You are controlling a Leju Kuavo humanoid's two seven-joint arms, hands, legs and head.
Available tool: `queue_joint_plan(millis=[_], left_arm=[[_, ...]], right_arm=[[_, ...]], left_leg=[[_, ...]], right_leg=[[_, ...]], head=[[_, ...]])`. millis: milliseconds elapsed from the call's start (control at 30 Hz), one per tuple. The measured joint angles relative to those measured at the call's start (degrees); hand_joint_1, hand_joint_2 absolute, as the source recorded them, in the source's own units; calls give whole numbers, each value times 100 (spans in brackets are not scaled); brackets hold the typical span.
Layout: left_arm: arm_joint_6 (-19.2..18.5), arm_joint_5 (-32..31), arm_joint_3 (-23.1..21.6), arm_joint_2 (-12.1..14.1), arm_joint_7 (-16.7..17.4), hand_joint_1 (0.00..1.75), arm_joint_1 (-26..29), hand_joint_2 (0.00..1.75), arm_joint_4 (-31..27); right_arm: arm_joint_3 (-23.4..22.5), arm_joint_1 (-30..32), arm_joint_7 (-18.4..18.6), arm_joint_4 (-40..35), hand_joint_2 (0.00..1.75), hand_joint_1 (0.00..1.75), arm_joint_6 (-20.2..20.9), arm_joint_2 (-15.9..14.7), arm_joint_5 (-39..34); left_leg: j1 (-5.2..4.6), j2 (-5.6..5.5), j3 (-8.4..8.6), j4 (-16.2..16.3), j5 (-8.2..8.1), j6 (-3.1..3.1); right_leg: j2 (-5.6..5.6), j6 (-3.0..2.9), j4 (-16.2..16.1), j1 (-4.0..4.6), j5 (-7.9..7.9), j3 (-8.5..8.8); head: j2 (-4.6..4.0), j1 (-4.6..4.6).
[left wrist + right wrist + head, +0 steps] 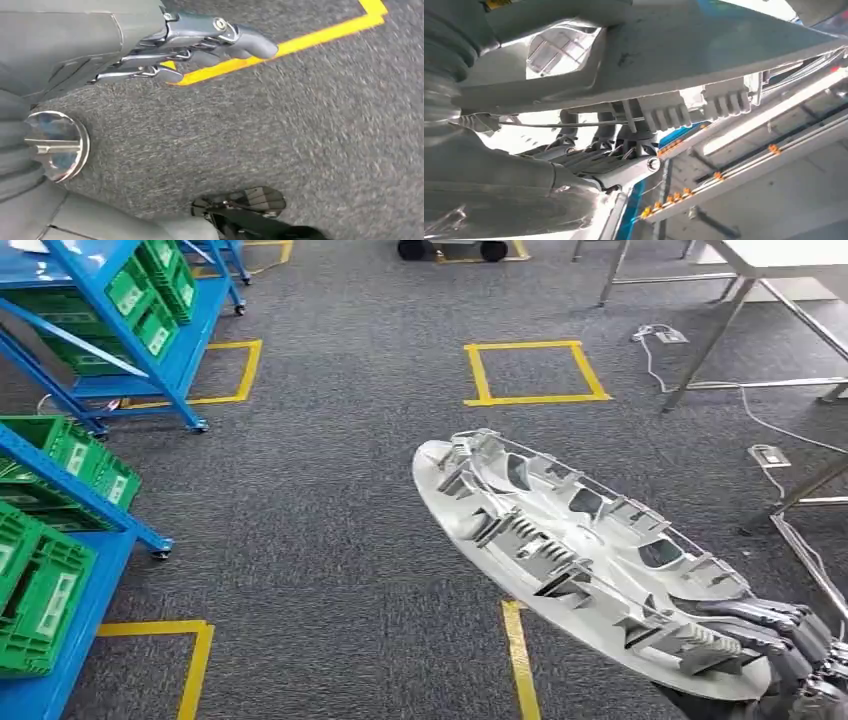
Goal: Take the parts from the cabinet and place them on the table.
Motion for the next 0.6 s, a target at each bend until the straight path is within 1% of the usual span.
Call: queue_joint_plan(millis=[33, 67, 100, 133, 167, 200, 233, 267, 300, 333, 367, 400, 433, 467, 500, 533, 567, 600], left_arm=[[2, 0, 0, -2, 2, 0, 9, 175, 0], [0, 0, 0, -2, 4, 0, 16, 175, 0], [-13, 2, 0, -2, 4, 0, 13, 175, 0], [-26, 2, 0, -2, 4, 0, 3, 175, 0], [-26, 2, 0, -2, 4, 0, -4, 175, 0], [-26, 2, 2, 2, 4, 0, -4, 175, 0], [-26, 2, 2, 7, 4, 0, -5, 175, 0], [-26, 2, 2, 6, 4, 0, -9, 175, 0], [-26, 2, 2, 11, 4, 0, -16, 175, 0], [-26, 2, 2, 15, 4, 0, -21, 175, 0], [-26, 2, 2, 13, 4, 0, -29, 175, 0], [-26, 2, 0, 7, 4, 0, -43, 175, 0], [-26, 2, 2, 4, 4, 0, -44, 175, 0], [-26, 2, 2, 2, 4, 0, -37, 175, 0], [-29, 2, 2, 4, 2, 0, -21, 175, 0], [-52, 4, 2, 15, 2, 0, -12, 175, 0], [-63, 9, 2, 17, 2, 0, -11, 175, 0], [-72, 9, 2, 17, 2, 0, -17, 175, 0]], right_arm=[[0, -6, 4, 2, 175, 115, 0, 0, -31], [0, -31, 33, 2, 175, 115, 0, 0, -64], [2, -78, 70, 9, 175, 115, 0, 0, -79], [7, -130, 90, 11, 175, 115, 0, 0, -90], [11, -168, 103, 11, 175, 115, 0, 0, -90], [13, -202, 114, 11, 175, 115, 0, 0, -90], [13, -239, 116, 13, 175, 115, 0, 0, -92], [13, -256, 127, 13, 175, 115, 0, 0, -90], [13, -261, 129, 13, 175, 115, -4, 0, -94], [13, -257, 129, 13, 175, 115, -6, 0, -94], [13, -264, 131, 13, 175, 115, -7, 0, -94], [15, -249, 129, 13, 175, 115, -7, 0, -92], [18, -268, 127, 13, 175, 115, -7, 0, -92], [24, -302, 127, 15, 175, 115, -7, 0, -92], [33, -319, 127, 17, 175, 115, -7, 0, -92], [33, -316, 127, 17, 175, 115, -7, 0, -88], [33, -321, 155, 26, 175, 115, -7, 0, -64], [39, -335, 211, 35, 175, 115, -7, 0, -40]], left_leg=[[-6, -18, -194, 380, -109, 7], [-11, -26, -279, 509, -75, 21], [-14, -32, -236, 371, 106, 35], [-14, -52, -82, 1, 385, 56], [-13, -135, 149, -522, 692, 80], [-7, -343, 365, -1020, 931, 106], [8, -507, 445, -1211, 904, 130], [28, -484, 483, -1334, 858, 88], [7, -450, 465, -1301, 861, 91], [-13, -405, 462, -1302, 870, 104], [2, -335, 468, -1358, 902, 144], [26, -240, 487, -1398, 928, 179], [25, -201, 488, -1404, 931, 203], [20, -118, 483, -1403, 927, 210], [18, -27, 482, -1403, 920, 218], [19, 59, 485, -1400, 908, 226], [19, 136, 494, -1400, 895, 223], [23, 203, 509, -1400, 880, 204]], right_leg=[[71, -6, 1, 9, 4, -8], [144, -15, 1, 13, 11, -11], [231, -13, 3, 14, 14, -10], [319, -7, 6, 13, 19, -7], [402, -2, 14, 11, 22, -2], [472, 8, 18, -1, 25, -4], [524, 42, 56, 31, 24, -28], [590, 63, 80, 11, 33, -83], [645, 108, 52, -14, 60, -113], [695, 146, 27, -40, 84, -123], [762, 187, 18, -31, 102, -156], [529, 188, 92, -23, 36, -222], [195, 210, 300, 10, -112, -323], [34, 244, 718, 7, -331, -532], [-24, 266, 1233, -7, -549, -779], [-48, 293, 1678, -24, -694, -994], [-57, 316, 1877, -49, -698, -1105], [-67, 335, 1779, -69, -571, -1067]], head=[[0, 3], [0, 2], [0, 2], [0, 2], [0, 0], [0, 2], [0, 5], [0, 9], [0, 13], [0, 0], [0, 16], [0, 4], [0, 55], [0, 72], [0, 57], [0, 70], [0, 66], [0, 66]])
